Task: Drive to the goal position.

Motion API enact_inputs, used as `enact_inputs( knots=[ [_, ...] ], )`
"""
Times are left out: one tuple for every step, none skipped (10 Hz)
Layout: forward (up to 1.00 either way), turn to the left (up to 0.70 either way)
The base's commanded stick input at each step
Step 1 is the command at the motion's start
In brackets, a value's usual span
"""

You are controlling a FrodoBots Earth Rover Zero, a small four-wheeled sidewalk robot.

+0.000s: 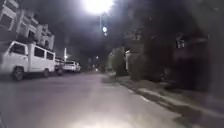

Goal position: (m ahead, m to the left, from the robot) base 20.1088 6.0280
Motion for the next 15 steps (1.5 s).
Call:
enact_inputs(
  knots=[
    [0.5,0.0],
    [0.5,0.0],
    [0.5,0.0],
    [0.5,0.0],
    [0.5,0.0],
    [0.5,0.0],
    [0.5,0.0],
    [0.5,0.0],
    [0.5,0.0],
    [0.5,0.0],
    [0.5,0.0],
    [0.5,0.0],
    [0.5,0.0],
    [0.5,0.0],
    [0.5,0.0]
  ],
)
